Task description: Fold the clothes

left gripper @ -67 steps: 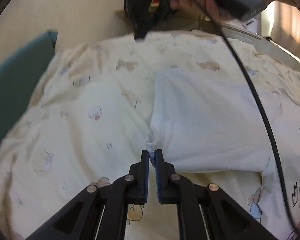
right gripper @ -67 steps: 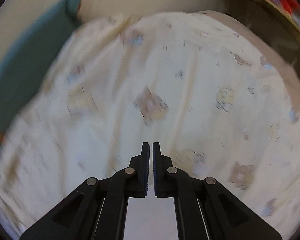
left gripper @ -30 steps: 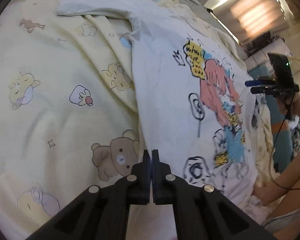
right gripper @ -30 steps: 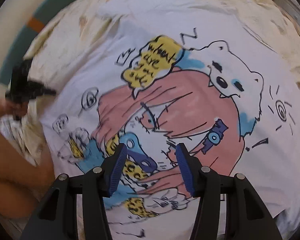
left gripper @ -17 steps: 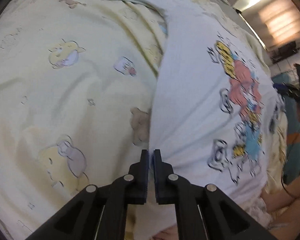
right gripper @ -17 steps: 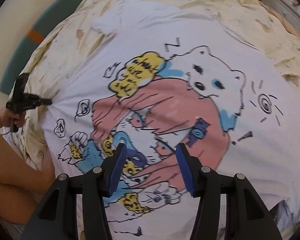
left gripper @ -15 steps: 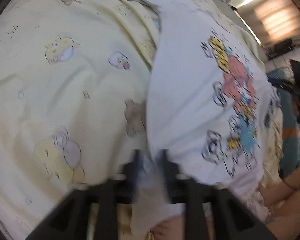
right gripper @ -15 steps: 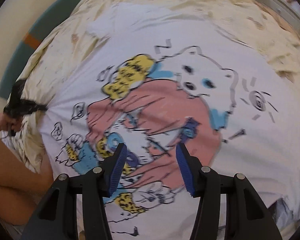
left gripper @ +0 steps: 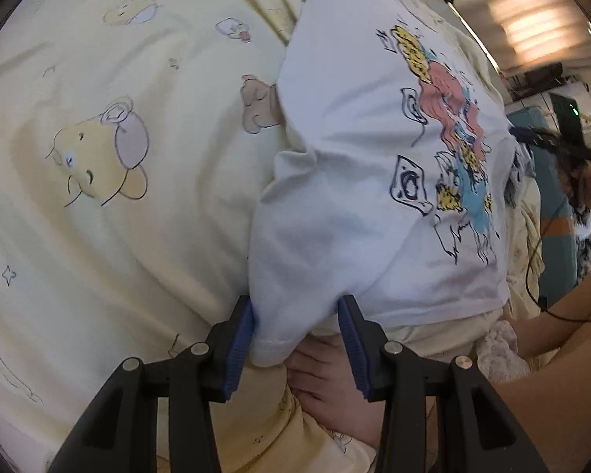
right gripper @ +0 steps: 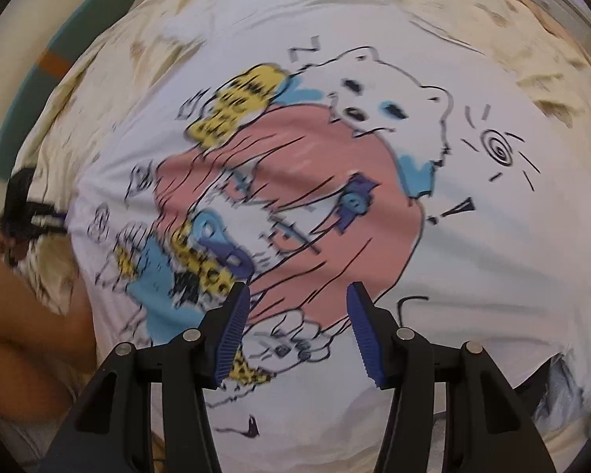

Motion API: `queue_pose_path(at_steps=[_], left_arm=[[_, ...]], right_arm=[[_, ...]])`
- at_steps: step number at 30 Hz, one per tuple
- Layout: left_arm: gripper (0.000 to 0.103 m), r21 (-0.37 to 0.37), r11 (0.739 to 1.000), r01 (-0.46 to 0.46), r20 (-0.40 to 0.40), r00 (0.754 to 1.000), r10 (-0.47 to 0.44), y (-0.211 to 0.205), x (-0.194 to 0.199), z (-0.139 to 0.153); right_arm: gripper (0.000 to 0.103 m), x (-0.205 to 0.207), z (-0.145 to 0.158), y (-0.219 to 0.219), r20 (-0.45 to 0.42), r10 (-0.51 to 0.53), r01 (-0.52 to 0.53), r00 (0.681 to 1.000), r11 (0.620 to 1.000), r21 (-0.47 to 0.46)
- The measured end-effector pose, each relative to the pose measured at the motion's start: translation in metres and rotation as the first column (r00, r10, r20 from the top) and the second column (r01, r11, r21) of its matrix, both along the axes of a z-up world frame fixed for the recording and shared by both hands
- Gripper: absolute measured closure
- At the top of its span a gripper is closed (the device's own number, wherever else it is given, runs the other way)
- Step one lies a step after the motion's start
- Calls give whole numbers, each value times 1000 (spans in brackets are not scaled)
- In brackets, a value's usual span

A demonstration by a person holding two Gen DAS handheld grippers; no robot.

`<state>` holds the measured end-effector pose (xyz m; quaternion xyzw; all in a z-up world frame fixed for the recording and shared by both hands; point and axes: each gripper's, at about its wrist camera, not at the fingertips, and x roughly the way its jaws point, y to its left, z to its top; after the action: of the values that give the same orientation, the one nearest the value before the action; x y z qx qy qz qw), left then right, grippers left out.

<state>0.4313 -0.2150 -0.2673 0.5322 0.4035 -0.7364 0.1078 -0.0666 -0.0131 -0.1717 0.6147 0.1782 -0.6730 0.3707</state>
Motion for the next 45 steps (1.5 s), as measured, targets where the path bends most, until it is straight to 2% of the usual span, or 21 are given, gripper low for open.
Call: queue_pose_path(at_steps=[3,4,5,7,10,11,13,16,19,21,23,25,28,32,34,37,39,41,42,43,45], left_arm=[[59,32,999,-19,-16,1000,20,-7,4,-3],[67,50,998,-32,-23,999,33,-9,5,-5],[100,87,996,-31,-55,998,35,-9,5,-3],[100,138,990,-4,-127,992,21,-7,5,6],[100,174,982,72,-154,987,-45,1,5,22],[100,173,982,74,-158,986,-46,0,7,28],[100,210,978,21,-208,978,23,-12,21,43],[101,192,981,-3,-142,989,31,-21,36,41],[101,208,974,88,-13,996,-88,-6,31,11],[101,206,973,104,13,994,-109,-4,25,0],[101,198,977,82,12,996,-86,-8,21,-1],[101,190,979,69,14,997,-72,-11,19,-2],[101,174,980,92,29,995,-98,-9,13,-5],[101,151,983,107,57,992,-116,-8,11,-4],[101,139,984,110,69,990,-121,-7,9,-3],[101,121,984,128,80,987,-138,-7,9,-1],[101,114,985,130,91,986,-141,-8,9,-1],[101,108,985,133,104,984,-144,-9,9,-1],[101,105,985,134,110,983,-146,-9,8,-1],[101,100,985,137,115,982,-149,-8,7,-1],[101,90,986,141,113,982,-151,-7,5,2]], right_arm=[[47,12,-1,8,9,28,-28,1000,1000,-6],[47,14,-2,11,13,29,-29,999,1000,-4],[47,14,-6,15,17,25,-25,1000,1000,7],[47,13,-14,22,25,7,-8,1000,999,35],[47,2,-20,28,35,-42,40,999,998,46],[47,0,-19,29,34,-52,51,998,998,43],[47,-4,-18,30,33,-63,62,997,997,37],[47,-2,-13,29,29,-43,43,999,999,27],[47,4,-10,39,57,-19,19,998,1000,8],[46,8,-9,52,88,-17,18,996,1000,-7],[41,15,-10,81,141,-56,59,988,998,-20],[27,23,-17,126,180,-172,177,968,984,-11],[26,48,-33,189,251,-352,366,902,930,-10],[27,103,-59,226,354,-446,488,822,872,-33],[32,127,-74,232,399,-466,519,789,854,-28],[37,155,-95,233,432,-455,505,779,863,-1],[39,165,-108,235,447,-467,519,763,855,7],[47,169,-120,235,454,-488,541,746,841,15],[58,170,-124,232,455,-490,543,743,840,18],[75,171,-126,227,450,-481,532,752,847,16],[89,173,-126,215,434,-454,498,778,867,13]])
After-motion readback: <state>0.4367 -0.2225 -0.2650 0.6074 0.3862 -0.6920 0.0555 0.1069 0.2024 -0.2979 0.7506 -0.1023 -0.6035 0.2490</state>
